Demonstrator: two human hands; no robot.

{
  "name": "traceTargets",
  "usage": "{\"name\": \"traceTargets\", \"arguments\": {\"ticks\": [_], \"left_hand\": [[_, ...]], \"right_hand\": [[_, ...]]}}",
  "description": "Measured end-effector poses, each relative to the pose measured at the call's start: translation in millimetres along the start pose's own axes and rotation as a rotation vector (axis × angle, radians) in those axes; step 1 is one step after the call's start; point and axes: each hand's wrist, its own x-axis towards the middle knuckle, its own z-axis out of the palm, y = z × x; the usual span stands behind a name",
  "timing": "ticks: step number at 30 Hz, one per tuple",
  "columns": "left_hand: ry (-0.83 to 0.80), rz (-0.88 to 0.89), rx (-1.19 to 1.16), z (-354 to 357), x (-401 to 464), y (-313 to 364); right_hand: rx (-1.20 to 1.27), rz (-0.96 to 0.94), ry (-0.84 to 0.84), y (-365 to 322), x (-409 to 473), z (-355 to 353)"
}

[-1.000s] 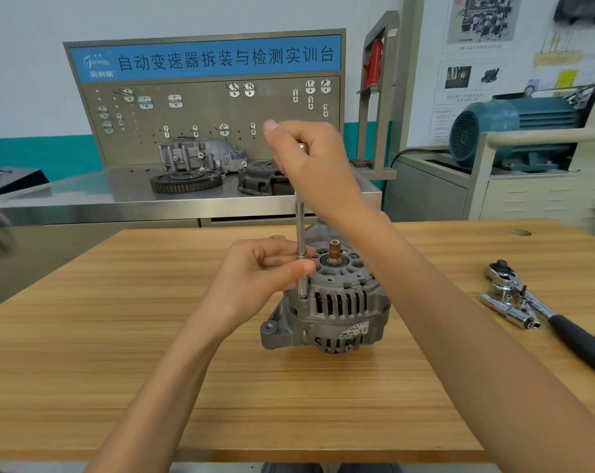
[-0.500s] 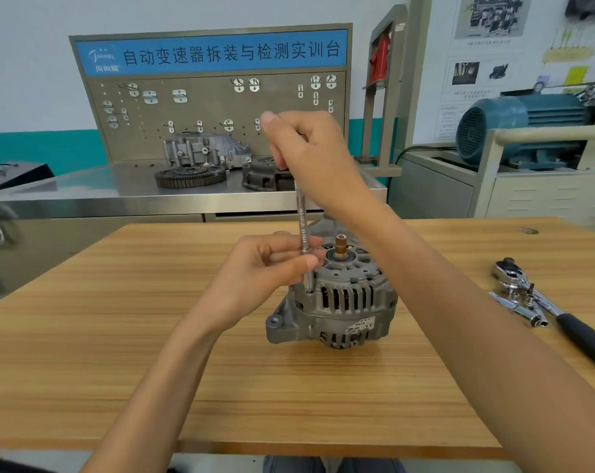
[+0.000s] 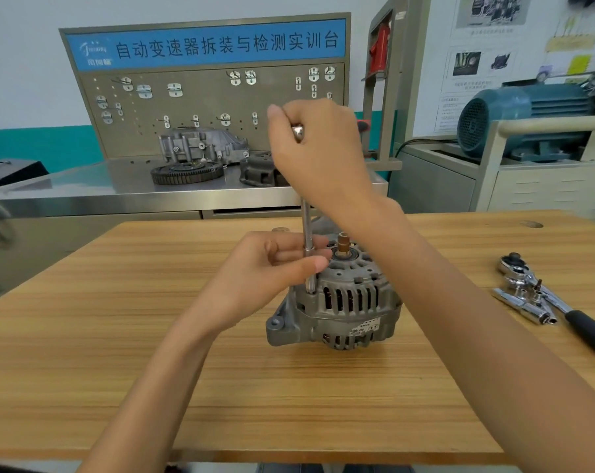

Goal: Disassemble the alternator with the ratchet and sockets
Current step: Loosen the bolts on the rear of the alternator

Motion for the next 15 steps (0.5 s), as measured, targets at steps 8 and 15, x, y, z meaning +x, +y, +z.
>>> {"name": "traceTargets", "arguments": {"ticks": [8,15], "left_hand": [[0.024,0.027,-0.07,1,-3,-4],[0.233,0.074,0.061,15,-7,-6]], "right_hand": [[0.306,0.039,-0.091,-3,0,-4],[-0.619,0.002,0.083,-18,-11,-3]]}}
